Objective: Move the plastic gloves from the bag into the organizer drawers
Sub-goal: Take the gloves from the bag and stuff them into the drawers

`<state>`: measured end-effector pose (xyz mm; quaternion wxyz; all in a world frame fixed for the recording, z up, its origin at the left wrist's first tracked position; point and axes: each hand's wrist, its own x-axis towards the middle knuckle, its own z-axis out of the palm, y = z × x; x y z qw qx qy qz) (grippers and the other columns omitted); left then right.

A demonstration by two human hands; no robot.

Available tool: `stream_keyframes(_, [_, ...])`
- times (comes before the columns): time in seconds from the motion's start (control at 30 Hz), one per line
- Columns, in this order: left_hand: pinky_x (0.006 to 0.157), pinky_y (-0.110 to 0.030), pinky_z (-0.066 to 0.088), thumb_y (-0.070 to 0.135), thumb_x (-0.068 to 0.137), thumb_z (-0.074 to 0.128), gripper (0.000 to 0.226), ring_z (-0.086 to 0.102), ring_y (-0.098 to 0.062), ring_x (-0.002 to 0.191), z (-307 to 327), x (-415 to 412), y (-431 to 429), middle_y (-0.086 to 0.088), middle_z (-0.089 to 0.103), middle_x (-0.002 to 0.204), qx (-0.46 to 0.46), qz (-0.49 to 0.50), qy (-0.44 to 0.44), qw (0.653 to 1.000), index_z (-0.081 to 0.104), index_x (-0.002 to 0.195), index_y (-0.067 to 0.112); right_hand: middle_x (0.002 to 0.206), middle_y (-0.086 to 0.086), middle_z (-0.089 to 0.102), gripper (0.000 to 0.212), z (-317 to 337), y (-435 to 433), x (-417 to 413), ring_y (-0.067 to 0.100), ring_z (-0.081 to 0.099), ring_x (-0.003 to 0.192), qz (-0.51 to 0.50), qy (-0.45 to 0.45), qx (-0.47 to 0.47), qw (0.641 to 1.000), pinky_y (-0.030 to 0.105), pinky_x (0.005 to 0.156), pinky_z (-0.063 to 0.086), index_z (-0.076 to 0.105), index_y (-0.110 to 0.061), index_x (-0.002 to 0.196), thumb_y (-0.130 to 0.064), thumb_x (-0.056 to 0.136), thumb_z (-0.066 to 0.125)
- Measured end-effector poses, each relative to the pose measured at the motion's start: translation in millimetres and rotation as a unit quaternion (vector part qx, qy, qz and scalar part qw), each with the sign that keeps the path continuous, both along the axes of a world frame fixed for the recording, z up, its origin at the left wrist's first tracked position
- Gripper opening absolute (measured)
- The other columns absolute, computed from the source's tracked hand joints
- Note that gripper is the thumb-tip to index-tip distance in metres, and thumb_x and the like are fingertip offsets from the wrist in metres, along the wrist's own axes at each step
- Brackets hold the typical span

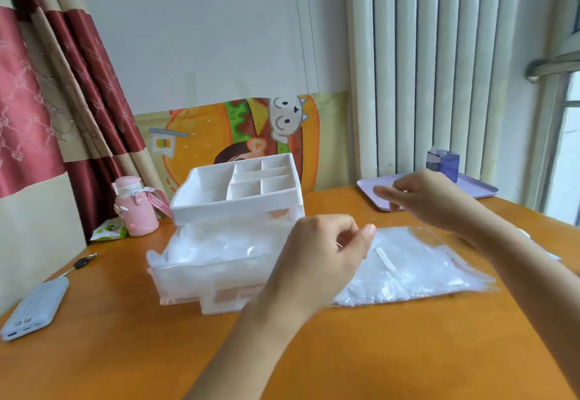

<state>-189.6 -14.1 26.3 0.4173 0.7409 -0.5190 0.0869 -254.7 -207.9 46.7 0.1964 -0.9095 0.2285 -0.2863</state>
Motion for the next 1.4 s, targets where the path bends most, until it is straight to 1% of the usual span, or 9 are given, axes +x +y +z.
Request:
stream_keyframes(0.27, [0.073,-0.034,0.051,0.034,0.091,0.057,0.028,0.062,-0.017,0.076,-88.3,19.3,-100.3,-0.001,0.07,0.083,0.167,-0.006,0.091,0.982,0.065,0.075,0.013,0.091,0.005,0.067,0.034,-80.8,-106.0,-18.3,0.022,0.06,0.087,-0.104,0.215,0.07,0.969,0.031,0.072,0.044,0.065,-0.011,0.096,-0.044,0.089,0.06])
stream_keyframes(0.43, [0.072,-0.021,0.043,0.031,0.093,0.055,0.009,0.055,-0.007,0.071,-118.5,43.0,-133.6,0.005,0.06,0.112,0.201,0.015,0.091,0.975,0.061,0.092,0.024,0.101,0.001,0.058,0.022,-121.8,-146.1,-23.3,0.021,0.055,0.104,-0.107,0.215,0.074,0.968,0.025,0.078,0.04,0.063,-0.02,0.107,-0.01,0.089,0.054])
stream_keyframes(0.57, [0.105,-0.024,0.032,0.035,0.095,0.051,0.045,0.044,-0.014,0.128,-133.6,55.5,-162.2,0.001,0.044,0.144,0.246,0.036,0.071,0.966,0.048,0.136,0.015,0.121,-0.004,0.057,0.034,-134.0,-156.9,-17.5,0.012,0.049,0.1,-0.082,0.198,0.102,0.971,0.019,0.08,0.035,0.06,-0.023,0.122,-0.017,0.089,0.056])
stream_keyframes(0.73, [0.117,-0.047,0.004,0.054,0.098,0.033,0.064,0.009,-0.019,0.148,-149.2,56.3,-174.8,0.001,0.015,0.161,0.349,0.062,0.013,0.935,0.022,0.153,0.022,0.122,0.002,0.05,0.061,-138.0,-146.9,-15.1,0.019,0.052,0.106,-0.093,0.278,0.089,0.952,0.022,0.079,0.037,0.048,-0.016,0.133,-0.043,0.082,0.069])
stream_keyframes(0.83, [0.117,-0.049,-0.003,0.057,0.098,0.029,0.065,0.001,-0.018,0.149,-155.4,61.9,-171.8,0.003,0.007,0.162,0.355,0.061,0.016,0.933,0.016,0.154,0.026,0.121,0.01,0.057,0.062,-135.2,-142.3,-20.5,0.022,0.058,0.104,-0.153,0.268,0.112,0.945,0.026,0.077,0.044,0.051,-0.005,0.128,-0.031,0.077,0.076])
stream_keyframes(0.93, [0.117,-0.049,-0.004,0.057,0.098,0.029,0.065,0.001,-0.017,0.149,-157.4,64.2,-169.2,0.004,0.007,0.162,0.347,0.065,0.011,0.936,0.017,0.154,0.027,0.079,0.004,0.067,0.026,-127.7,-145.2,-31.5,0.012,0.059,0.065,-0.153,0.26,0.162,0.94,0.018,0.057,0.044,0.07,-0.006,0.103,-0.018,0.079,0.072])
stream_keyframes(1.0, [0.117,-0.049,-0.004,0.057,0.098,0.029,0.064,0.001,-0.017,0.149,-158.8,63.1,-168.5,0.004,0.007,0.162,0.345,0.068,0.009,0.936,0.017,0.154,0.028,0.064,0.0,0.063,0.012,-123.7,-145.8,-39.0,0.009,0.056,0.056,-0.156,0.226,0.183,0.944,0.015,0.052,0.043,0.074,-0.009,0.091,-0.014,0.08,0.072])
stream_keyframes(1.27, [0.117,-0.05,-0.003,0.058,0.098,0.027,0.064,0.002,-0.019,0.149,-159.6,63.6,-168.3,0.002,0.008,0.162,0.345,0.068,0.004,0.936,0.018,0.154,0.028,0.077,0.002,0.065,0.005,-117.7,-144.3,-44.4,0.014,0.055,0.07,-0.167,0.149,0.177,0.959,0.018,0.053,0.037,0.072,-0.017,0.085,-0.019,0.081,0.075])
stream_keyframes(1.4, [0.117,-0.05,-0.004,0.059,0.098,0.027,0.064,0.001,-0.018,0.149,-159.6,62.5,-167.3,0.002,0.008,0.162,0.339,0.066,0.013,0.938,0.019,0.153,0.028,0.07,0.005,0.062,0.01,-114.7,-143.1,-43.3,0.016,0.055,0.066,-0.128,-0.071,0.275,0.95,0.016,0.055,0.042,0.067,-0.007,0.082,-0.015,0.087,0.068])
